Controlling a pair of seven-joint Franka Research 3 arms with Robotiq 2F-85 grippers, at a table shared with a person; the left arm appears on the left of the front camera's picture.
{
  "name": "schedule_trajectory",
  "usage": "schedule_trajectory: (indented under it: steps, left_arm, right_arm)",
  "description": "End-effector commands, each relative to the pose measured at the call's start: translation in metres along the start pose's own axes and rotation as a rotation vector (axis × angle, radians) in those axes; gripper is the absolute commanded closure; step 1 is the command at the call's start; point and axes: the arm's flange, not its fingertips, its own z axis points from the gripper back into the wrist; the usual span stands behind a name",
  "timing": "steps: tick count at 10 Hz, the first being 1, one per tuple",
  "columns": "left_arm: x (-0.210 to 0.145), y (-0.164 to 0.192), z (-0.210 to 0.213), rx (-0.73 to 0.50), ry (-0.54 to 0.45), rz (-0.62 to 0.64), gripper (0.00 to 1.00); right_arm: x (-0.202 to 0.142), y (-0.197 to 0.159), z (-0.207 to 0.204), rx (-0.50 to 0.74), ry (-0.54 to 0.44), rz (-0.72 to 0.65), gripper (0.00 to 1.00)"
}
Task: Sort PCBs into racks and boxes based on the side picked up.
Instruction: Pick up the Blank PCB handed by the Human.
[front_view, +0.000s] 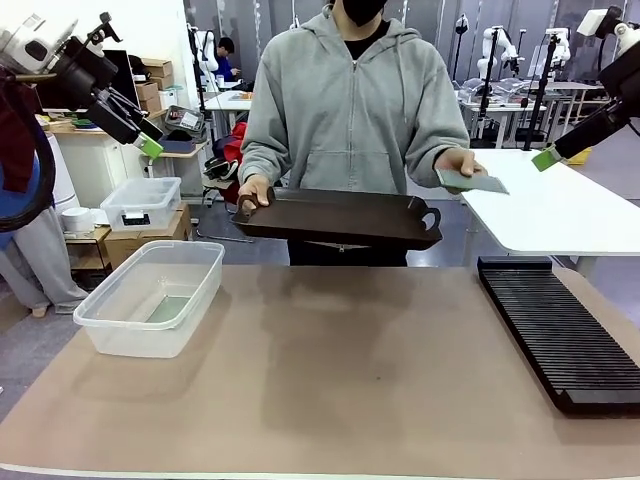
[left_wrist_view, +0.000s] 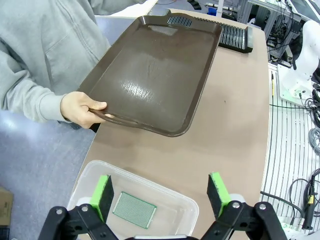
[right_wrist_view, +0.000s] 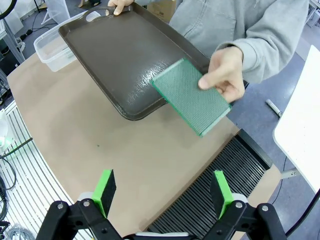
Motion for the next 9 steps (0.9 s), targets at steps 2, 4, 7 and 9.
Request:
schedule_trajectory:
  steps: [2,4,7,9]
  left_arm:
    - [-0.0003,0.0000,-0.0001,0.000,0.001,0.001,0.00]
    - [-0.0003,0.0000,-0.0001,0.000,0.001,0.001,0.00]
    - [-0.0003,0.0000,-0.0001,0.000,0.001,0.001,0.00]
    - [-0.0003,0.0000,-0.0001,0.000,0.001,0.001,0.00]
  right_arm:
    - [-0.0008,-0.0004,-0.0006,0.001,0.001,-0.002,0.00]
    - [-0.0008,-0.0004,-0.0006,0.001,0.001,-0.002,0.00]
    - [-0.0008,-0.0004,-0.0006,0.001,0.001,-0.002,0.00]
    - [-0.0008,-0.0004,-0.0006,0.001,0.001,-0.002,0.00]
